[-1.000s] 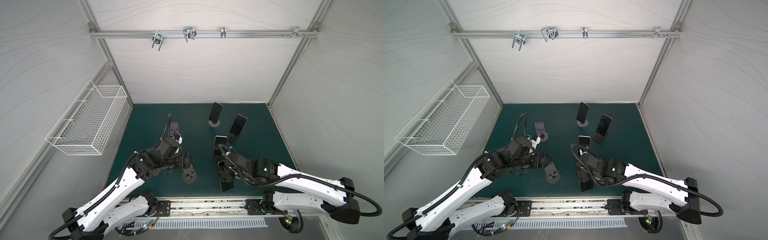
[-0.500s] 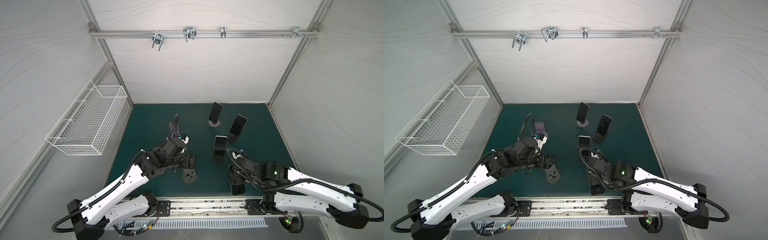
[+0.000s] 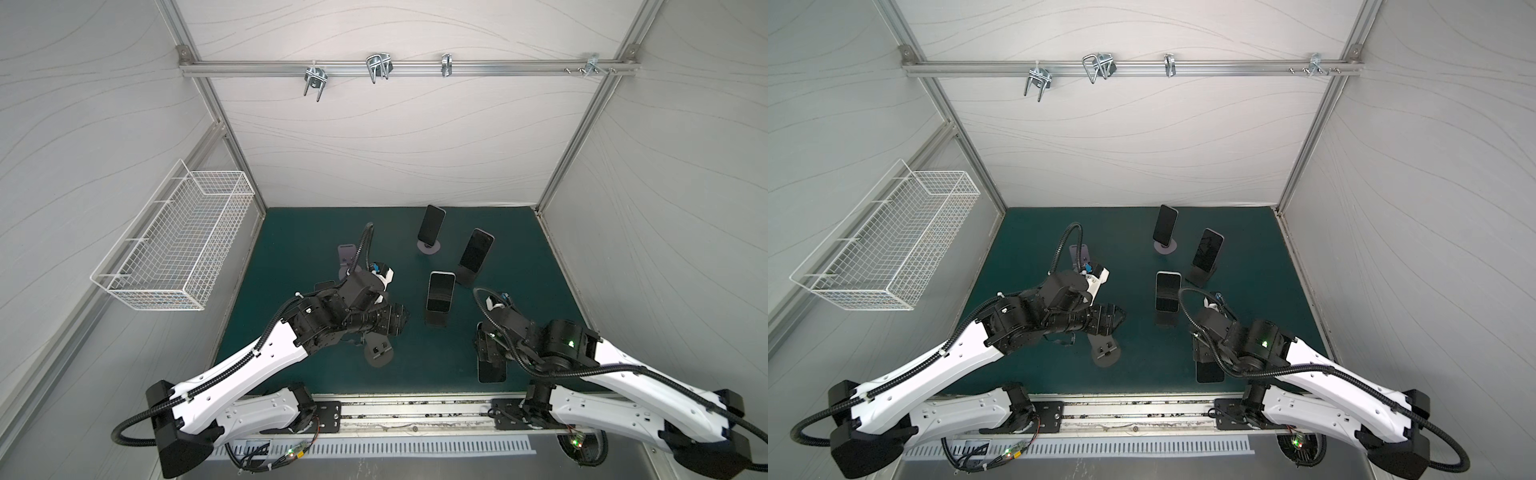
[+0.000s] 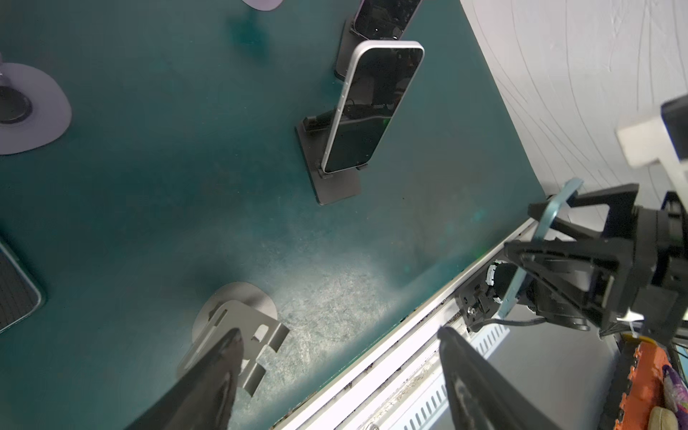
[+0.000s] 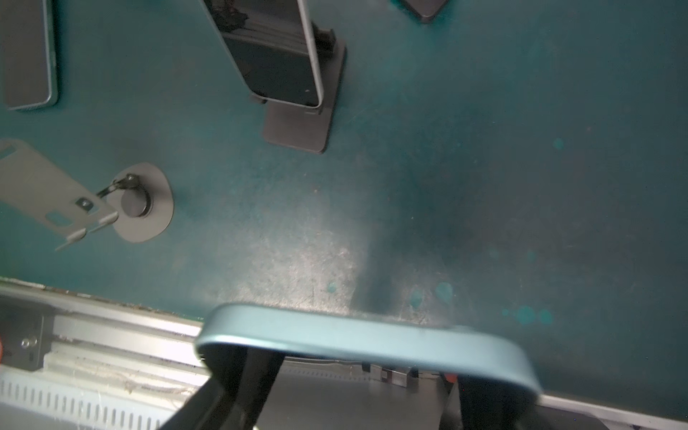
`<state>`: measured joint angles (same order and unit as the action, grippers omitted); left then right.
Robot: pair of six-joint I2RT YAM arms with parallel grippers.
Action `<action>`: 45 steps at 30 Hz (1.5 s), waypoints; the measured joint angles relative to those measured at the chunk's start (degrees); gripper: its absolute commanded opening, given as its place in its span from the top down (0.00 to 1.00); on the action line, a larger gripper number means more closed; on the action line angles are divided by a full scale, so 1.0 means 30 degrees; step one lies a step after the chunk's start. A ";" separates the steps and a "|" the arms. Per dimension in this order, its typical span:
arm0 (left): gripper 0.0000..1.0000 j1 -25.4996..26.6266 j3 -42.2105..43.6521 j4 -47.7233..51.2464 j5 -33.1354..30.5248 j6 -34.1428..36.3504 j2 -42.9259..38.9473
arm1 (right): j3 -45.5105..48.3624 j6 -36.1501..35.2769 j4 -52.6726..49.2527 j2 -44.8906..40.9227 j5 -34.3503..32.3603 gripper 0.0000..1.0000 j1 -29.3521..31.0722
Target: Remove the phone from the phone stand
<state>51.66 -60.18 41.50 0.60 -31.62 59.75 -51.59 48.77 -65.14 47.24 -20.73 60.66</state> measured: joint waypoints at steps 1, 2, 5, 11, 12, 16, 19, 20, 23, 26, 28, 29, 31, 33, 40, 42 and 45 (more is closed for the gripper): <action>0.17 0.0131 -0.0036 -0.0051 -0.0015 0.0000 0.0102 | 0.0000 -0.0219 0.0022 0.0000 0.0117 0.46 -0.0364; 0.17 0.0284 -0.0066 -0.0153 -0.0051 -0.0007 0.0226 | 0.0000 -0.0408 0.0073 0.0015 0.0284 0.46 -0.0758; 0.17 0.0787 -0.0291 -0.0437 -0.0153 -0.0022 0.0750 | 0.0000 -0.1246 0.0495 0.0095 0.0845 0.46 -0.1923; 0.17 0.1821 -0.0918 -0.1224 -0.0240 -0.0029 0.1974 | 0.0000 -0.2812 0.1617 0.0634 0.1953 0.45 -0.4058; 0.17 0.1982 -0.1056 -0.1384 -0.0240 -0.0029 0.2215 | 0.0007 -0.3053 0.1778 0.0743 0.2149 0.45 -0.4393; 0.16 0.2397 -0.1319 -0.2164 -0.0058 -0.0131 0.3016 | 0.0372 -0.3665 0.2674 0.0845 0.2929 0.45 -0.5683; 0.16 0.2586 -0.1319 -0.2667 0.0117 -0.0393 0.3424 | 0.1013 -0.3934 0.3402 0.0940 0.3614 0.45 -0.6725; 0.16 0.2645 -0.1319 -0.2834 0.0160 -0.0481 0.3534 | 0.1231 -0.4065 0.3592 0.1049 0.3854 0.45 -0.7082; 0.16 0.2841 -0.1319 -0.3191 0.0189 -0.0561 0.3803 | 0.1588 -0.4277 0.4138 0.1647 0.4503 0.45 -0.8094; 0.16 0.2994 -0.1326 -0.3235 0.0182 -0.0590 0.4022 | 0.1836 -0.4575 0.4852 0.2412 0.5180 0.45 -0.9107; 0.16 0.3038 -0.1326 -0.3235 0.0175 -0.0605 0.4109 | 0.2018 -0.4750 0.5326 0.2878 0.5552 0.45 -0.9653; 0.16 0.3053 -0.1326 -0.3235 0.0168 -0.0605 0.4131 | 0.2149 -0.4860 0.5581 0.3133 0.5676 0.45 -0.9916; 0.16 0.3053 -0.1326 -0.3228 0.0138 -0.0597 0.4131 | 0.2368 -0.4998 0.5967 0.3526 0.5858 0.45 -1.0280; 0.16 0.3053 -0.1326 -0.3220 0.0073 -0.0590 0.4131 | 0.2645 -0.5144 0.6331 0.3898 0.6076 0.45 -1.0622; 0.16 0.3053 -0.1326 -0.3220 -0.0138 -0.0539 0.4153 | 0.3519 -0.5391 0.7344 0.4860 0.6856 0.45 -1.1293; 0.16 0.3053 -0.1333 -0.3235 -0.0197 -0.0546 0.4211 | 0.3665 -0.5421 0.7519 0.5049 0.7060 0.45 -1.1395; 0.16 0.3053 -0.1333 -0.3264 -0.0233 -0.0568 0.4269 | 0.3759 -0.5442 0.7708 0.5209 0.7337 0.44 -1.1526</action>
<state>60.82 -64.18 31.70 -0.10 -33.32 72.55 -40.32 32.45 -42.02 62.87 1.28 26.09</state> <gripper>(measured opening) 0.844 0.746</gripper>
